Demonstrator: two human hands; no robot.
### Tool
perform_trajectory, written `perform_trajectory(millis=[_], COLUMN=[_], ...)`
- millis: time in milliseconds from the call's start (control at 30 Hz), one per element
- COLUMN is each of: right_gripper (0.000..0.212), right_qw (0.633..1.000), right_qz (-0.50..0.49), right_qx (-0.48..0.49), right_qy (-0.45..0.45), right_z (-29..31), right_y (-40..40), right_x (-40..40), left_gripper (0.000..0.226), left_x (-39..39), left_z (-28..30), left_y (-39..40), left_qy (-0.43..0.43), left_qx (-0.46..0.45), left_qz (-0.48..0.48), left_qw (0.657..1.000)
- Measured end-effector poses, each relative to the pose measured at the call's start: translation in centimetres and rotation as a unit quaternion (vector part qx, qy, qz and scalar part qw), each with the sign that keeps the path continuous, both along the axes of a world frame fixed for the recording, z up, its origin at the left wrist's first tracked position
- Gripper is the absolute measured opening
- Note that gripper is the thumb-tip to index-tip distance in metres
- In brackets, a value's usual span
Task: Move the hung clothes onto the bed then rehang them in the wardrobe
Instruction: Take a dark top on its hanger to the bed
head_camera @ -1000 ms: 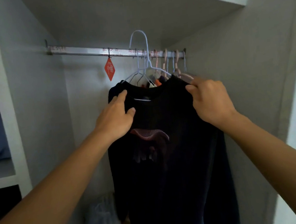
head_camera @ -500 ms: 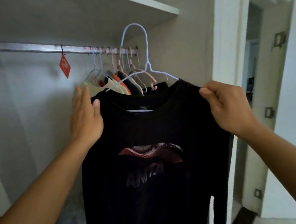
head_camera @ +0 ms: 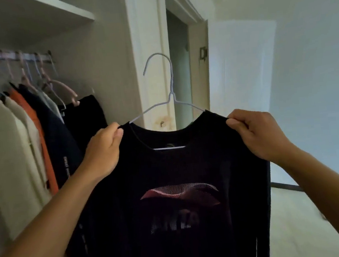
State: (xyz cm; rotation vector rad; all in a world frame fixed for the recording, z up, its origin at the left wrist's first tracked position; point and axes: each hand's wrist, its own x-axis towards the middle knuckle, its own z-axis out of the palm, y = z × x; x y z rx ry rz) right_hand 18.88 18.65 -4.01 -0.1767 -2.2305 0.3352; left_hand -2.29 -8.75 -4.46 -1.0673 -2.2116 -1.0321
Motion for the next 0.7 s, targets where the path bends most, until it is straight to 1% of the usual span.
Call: perform_trajectory(millis=[100,200,300,367,500,600,667,700], right_gripper=[0.023,0.025,0.018,0.014,0.014,0.016,0.018,0.021], right_qw=[0.999,0.996,0.99,0.985,0.974,0.963,0.955,0.951], right_qz=[-0.035,-0.081,-0.126,-0.155,-0.212,-0.258,-0.284,-0.297], right_qx=[-0.011,-0.029,-0.053,-0.068,-0.063,-0.061,-0.073,-0.079], right_qy=[-0.013,-0.031,-0.042,-0.043,-0.043,-0.041,-0.038,-0.039], right_z=[-0.8,-1.3,-1.8,-2.1,-2.5,-2.8,-3.2,-3.4], right_y=[2.9,6.0,8.9,10.7,14.3,16.9,18.4,19.1], right_x=[4.8,10.4,16.7,20.8,29.1,34.9,38.3,40.0], left_gripper=[0.034,0.033,0.034,0.034,0.031,0.017,0.018,0.018], left_x=[3.3,6.9,11.1,14.5,21.6,26.1,29.3,31.0], left_z=[-0.2,-0.2,-0.1,0.0,-0.2,-0.6,-1.1,-1.4], left_y=[5.7,11.3,17.0,20.6,27.3,31.8,34.6,36.0], left_qy=[-0.014,-0.018,-0.045,-0.059,-0.077,-0.103,-0.111,-0.102], left_qx=[-0.003,-0.003,0.009,0.007,0.002,-0.01,-0.027,-0.039], left_qz=[-0.063,-0.114,-0.175,-0.222,-0.3,-0.355,-0.392,-0.403], left_qw=[0.998,0.993,0.983,0.973,0.951,0.929,0.913,0.909])
